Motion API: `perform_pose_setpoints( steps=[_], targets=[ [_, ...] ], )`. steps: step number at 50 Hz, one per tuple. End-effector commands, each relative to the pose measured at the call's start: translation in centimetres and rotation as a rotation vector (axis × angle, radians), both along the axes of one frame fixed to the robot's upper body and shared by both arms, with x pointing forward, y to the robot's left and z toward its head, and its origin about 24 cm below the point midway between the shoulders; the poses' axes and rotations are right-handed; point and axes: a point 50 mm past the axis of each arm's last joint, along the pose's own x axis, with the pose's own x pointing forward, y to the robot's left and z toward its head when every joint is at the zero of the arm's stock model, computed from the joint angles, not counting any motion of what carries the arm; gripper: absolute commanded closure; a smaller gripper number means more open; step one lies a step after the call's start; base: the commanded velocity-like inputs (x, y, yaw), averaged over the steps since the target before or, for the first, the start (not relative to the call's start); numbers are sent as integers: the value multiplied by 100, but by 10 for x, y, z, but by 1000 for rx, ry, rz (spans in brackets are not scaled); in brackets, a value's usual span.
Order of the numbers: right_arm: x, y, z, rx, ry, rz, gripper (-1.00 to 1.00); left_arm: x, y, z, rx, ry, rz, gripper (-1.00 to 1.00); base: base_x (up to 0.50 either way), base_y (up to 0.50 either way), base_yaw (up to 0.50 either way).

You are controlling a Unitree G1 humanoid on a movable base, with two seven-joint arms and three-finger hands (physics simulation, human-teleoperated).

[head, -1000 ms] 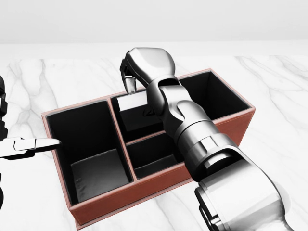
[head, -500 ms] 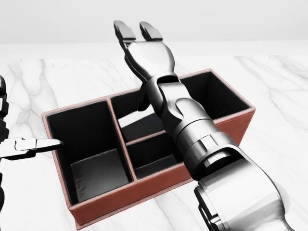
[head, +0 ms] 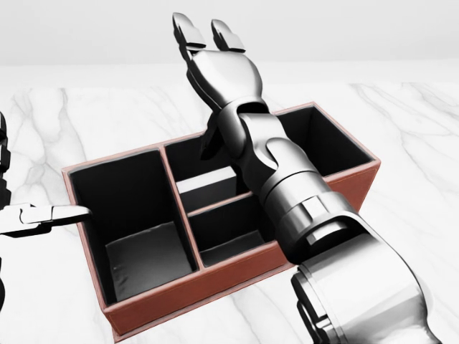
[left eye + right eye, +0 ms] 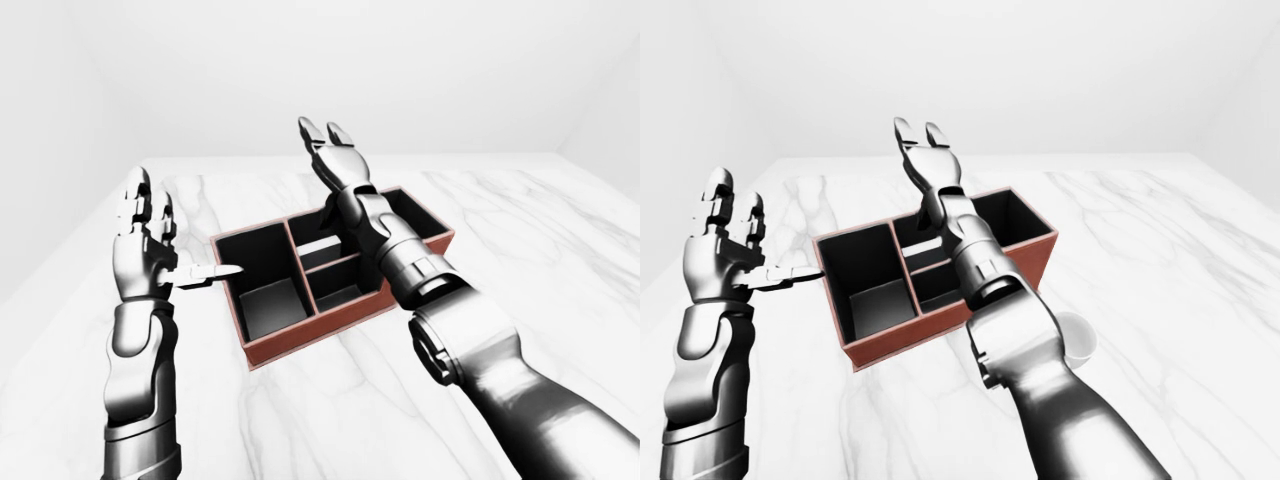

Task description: Pick up the book and place it in the front compartment of the caddy.

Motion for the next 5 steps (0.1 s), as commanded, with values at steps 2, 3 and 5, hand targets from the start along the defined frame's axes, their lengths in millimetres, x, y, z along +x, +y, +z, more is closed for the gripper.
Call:
perform_pose_setpoints(
  steps=[2,3,5],
  targets=[
    [2,-4,15,106,19,15,-100,-1,1,3,0,-13,2,-100,0,0,0],
    [2,-5,16,111,16,19,-100,-1,1,3,-1,-13,2,-100,0,0,0],
    [1,-6,19,124,14,27,-100,-2,1,4,0,-20,3,-100,0,0,0]
  ],
)
